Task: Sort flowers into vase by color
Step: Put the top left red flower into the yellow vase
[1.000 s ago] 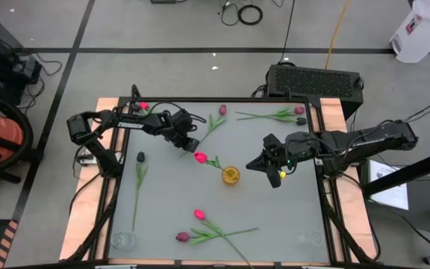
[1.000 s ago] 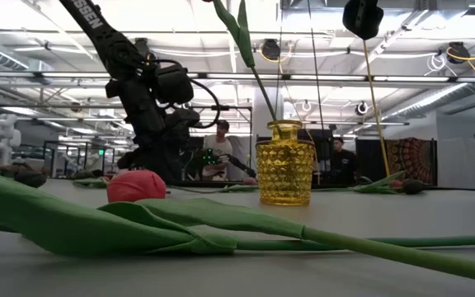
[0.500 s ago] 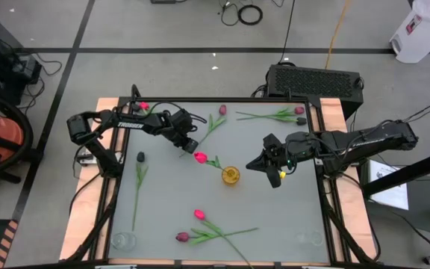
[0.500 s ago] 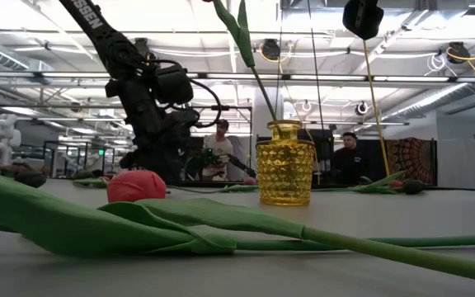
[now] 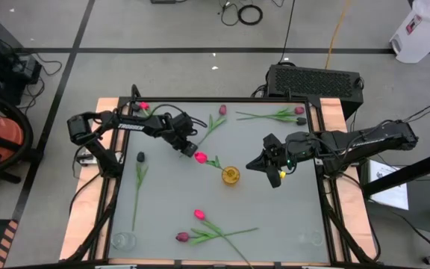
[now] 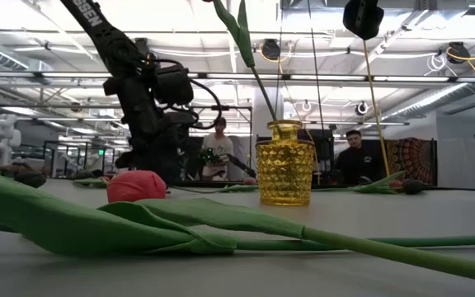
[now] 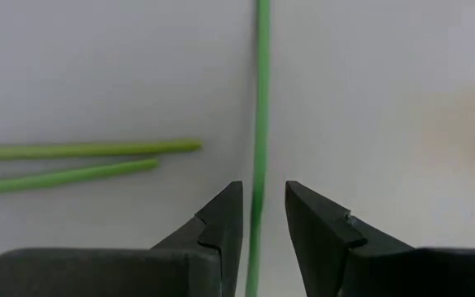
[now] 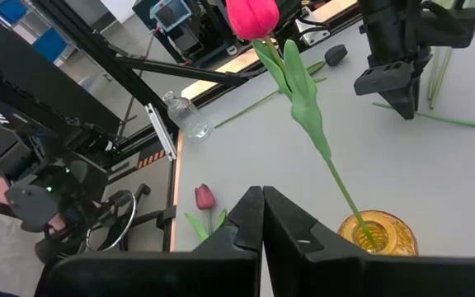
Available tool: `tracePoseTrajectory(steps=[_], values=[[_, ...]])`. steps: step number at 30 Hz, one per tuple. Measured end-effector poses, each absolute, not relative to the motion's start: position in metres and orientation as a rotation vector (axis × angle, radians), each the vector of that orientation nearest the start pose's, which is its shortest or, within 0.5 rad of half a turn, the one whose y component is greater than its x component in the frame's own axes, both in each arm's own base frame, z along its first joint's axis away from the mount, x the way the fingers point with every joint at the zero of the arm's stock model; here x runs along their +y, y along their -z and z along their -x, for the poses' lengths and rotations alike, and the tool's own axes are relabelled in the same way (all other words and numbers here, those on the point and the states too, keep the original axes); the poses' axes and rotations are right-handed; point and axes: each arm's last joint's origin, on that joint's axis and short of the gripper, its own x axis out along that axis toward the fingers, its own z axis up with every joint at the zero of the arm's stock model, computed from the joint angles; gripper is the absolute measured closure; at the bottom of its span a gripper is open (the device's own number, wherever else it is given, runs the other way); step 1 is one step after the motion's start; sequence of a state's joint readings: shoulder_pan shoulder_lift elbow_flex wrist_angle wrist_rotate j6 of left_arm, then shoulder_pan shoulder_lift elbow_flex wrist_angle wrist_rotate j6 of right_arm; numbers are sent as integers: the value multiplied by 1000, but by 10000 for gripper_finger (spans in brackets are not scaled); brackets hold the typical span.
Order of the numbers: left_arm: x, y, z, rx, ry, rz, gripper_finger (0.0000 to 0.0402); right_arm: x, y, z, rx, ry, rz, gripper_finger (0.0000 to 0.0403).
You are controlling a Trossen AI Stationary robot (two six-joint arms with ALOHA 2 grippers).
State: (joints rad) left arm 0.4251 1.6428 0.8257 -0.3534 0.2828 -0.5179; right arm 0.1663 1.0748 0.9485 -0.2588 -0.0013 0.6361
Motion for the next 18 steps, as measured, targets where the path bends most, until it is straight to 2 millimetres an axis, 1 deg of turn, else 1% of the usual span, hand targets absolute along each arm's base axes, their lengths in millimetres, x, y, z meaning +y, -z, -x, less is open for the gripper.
tracePoseTrajectory(steps=[4, 18], values=[[107, -141, -267, 1065, -403, 859, 301, 39, -328, -231, 423, -38, -595, 403], [107, -141, -267, 1066, -408, 855, 301, 39, -328, -231, 423, -36, -602, 403]])
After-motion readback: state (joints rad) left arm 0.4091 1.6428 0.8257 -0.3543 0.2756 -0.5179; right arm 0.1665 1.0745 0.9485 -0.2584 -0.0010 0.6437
